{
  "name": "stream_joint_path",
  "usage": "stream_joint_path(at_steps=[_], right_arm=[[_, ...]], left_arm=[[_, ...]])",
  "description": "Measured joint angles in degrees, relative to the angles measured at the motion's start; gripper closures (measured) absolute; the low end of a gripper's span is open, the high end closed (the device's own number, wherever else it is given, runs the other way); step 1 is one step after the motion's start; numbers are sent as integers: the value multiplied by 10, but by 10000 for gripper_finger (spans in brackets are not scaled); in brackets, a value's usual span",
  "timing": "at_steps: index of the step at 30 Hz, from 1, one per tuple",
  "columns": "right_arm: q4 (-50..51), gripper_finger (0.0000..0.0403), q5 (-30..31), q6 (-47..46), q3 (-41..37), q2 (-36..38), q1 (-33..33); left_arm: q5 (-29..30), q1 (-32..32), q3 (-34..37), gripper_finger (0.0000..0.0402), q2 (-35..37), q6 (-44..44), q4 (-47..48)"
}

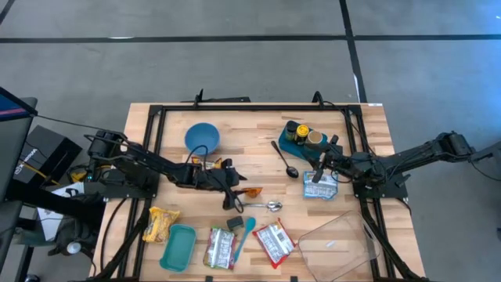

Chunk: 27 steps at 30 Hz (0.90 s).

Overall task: Pick & Place Food Item
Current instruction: Put the orange seasoning bag into the blue bin

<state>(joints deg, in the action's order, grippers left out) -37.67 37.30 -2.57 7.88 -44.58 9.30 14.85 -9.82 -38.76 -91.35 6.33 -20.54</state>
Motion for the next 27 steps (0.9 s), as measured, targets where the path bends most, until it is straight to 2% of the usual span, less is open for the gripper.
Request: stream_joint_path(at_steps=[10, 20, 27], right_arm=[[0, 249, 0, 0, 0, 0, 0], [0, 249, 0, 0, 0, 0, 0], [0, 249, 0, 0, 0, 0, 6]], left_arm=[[1, 0, 0, 306, 0, 0, -2], [1, 1, 0, 392, 0, 0, -2], [1, 2, 0, 397, 0, 0, -6]])
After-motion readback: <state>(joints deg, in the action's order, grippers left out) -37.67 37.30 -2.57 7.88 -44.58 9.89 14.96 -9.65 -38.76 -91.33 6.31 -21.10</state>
